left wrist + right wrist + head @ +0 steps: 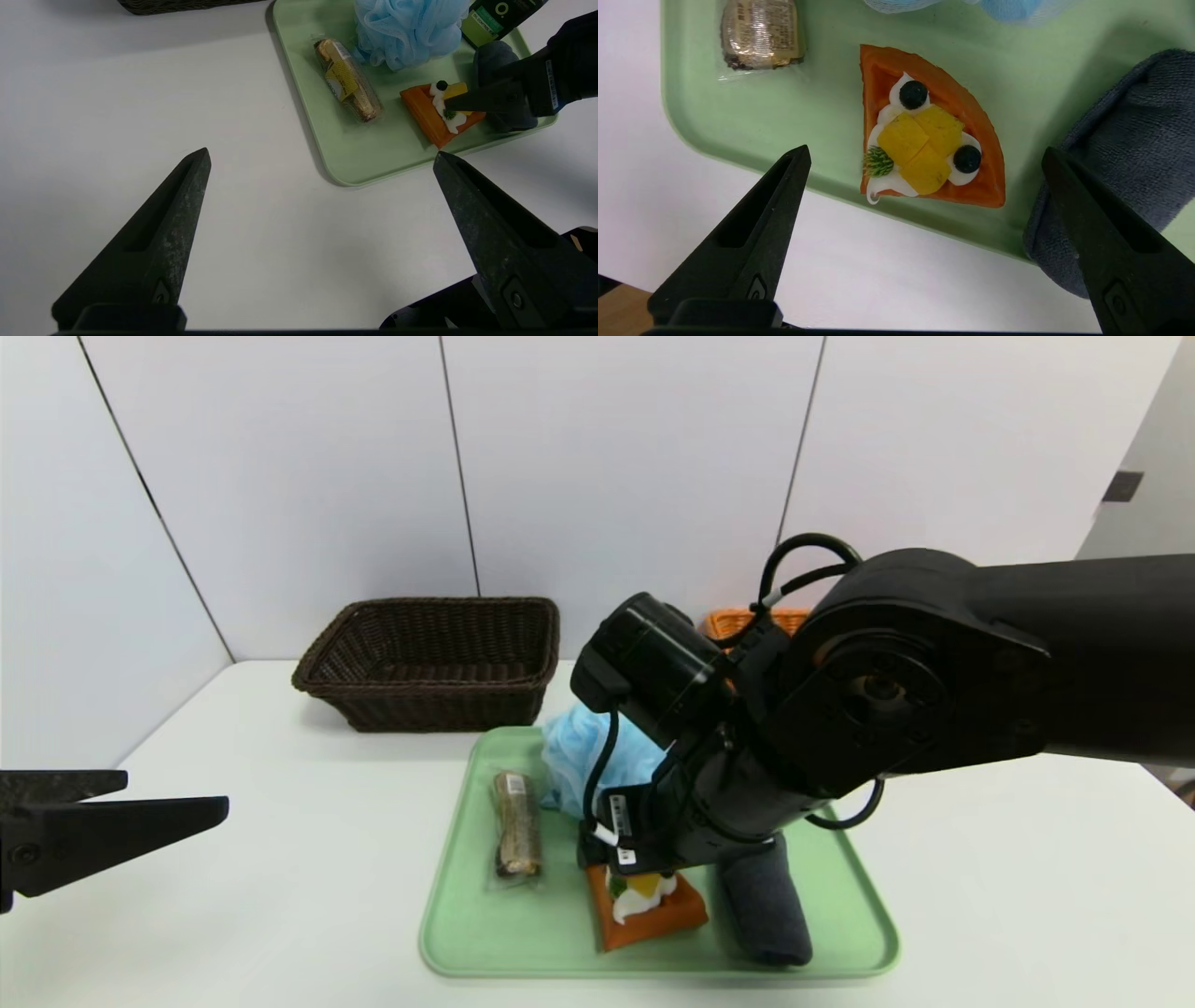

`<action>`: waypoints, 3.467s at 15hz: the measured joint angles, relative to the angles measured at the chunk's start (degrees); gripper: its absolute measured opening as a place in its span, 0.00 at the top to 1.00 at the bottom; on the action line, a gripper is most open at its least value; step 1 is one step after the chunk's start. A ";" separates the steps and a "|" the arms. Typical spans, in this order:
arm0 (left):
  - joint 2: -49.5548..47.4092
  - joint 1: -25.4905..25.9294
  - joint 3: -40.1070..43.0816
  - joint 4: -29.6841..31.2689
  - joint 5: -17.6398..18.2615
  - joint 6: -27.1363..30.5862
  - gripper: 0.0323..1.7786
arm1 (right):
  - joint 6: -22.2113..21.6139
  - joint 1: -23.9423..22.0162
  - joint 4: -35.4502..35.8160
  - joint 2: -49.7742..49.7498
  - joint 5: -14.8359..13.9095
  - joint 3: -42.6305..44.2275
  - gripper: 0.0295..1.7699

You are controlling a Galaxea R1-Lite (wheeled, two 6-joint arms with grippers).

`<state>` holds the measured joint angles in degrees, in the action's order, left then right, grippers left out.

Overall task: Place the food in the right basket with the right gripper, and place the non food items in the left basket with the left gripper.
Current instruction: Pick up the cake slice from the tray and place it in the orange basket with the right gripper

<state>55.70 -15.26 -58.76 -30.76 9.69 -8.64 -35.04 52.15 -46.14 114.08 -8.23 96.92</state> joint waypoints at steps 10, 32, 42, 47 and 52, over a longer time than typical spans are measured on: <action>-1.29 -0.13 -0.06 -1.24 0.01 0.02 0.05 | -1.65 0.35 -0.55 6.12 -0.12 -0.34 0.03; -3.15 -0.63 0.35 -2.29 0.00 0.11 0.05 | -2.61 1.12 -1.88 6.12 -0.83 0.83 0.46; -3.96 -0.63 0.52 -2.82 0.00 0.18 0.05 | 2.07 2.78 -0.99 -7.27 1.71 0.09 0.49; -3.99 -0.63 1.01 -2.86 0.01 0.27 0.05 | 5.85 1.57 4.22 -9.70 1.71 2.47 0.50; -3.99 -0.74 1.73 -2.86 0.01 0.40 0.05 | 8.30 -5.24 4.30 -10.25 1.23 8.44 0.50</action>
<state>51.71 -16.01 -57.03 -33.62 9.70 -8.24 -26.73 46.91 -41.84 103.83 -7.00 105.35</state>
